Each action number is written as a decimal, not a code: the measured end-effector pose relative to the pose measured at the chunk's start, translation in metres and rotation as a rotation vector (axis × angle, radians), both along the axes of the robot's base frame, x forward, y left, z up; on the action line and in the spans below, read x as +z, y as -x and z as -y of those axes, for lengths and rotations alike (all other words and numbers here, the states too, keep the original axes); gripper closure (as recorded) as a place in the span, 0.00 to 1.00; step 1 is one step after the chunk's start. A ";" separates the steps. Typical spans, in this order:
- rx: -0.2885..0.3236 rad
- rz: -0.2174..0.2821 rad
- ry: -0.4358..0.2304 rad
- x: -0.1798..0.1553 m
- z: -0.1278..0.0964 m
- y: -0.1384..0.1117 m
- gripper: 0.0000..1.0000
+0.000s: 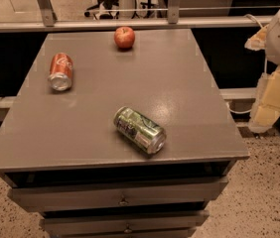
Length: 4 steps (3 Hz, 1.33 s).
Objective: Move green can near coke can
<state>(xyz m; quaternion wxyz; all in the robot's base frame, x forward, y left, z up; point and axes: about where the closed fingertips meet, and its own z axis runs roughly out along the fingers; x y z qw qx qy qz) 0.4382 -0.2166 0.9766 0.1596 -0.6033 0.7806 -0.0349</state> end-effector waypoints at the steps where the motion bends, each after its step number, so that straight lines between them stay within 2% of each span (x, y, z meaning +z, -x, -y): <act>1: 0.000 0.000 0.000 0.000 0.000 0.000 0.00; 2: 0.005 0.000 -0.022 -0.006 -0.013 -0.001 0.00; 3: 0.014 -0.001 -0.026 -0.017 -0.050 -0.006 0.00; 4: -0.026 -0.045 -0.030 -0.038 -0.097 -0.016 0.00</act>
Offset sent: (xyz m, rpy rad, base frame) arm 0.0033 0.0360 -0.0218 0.0632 0.0222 0.0148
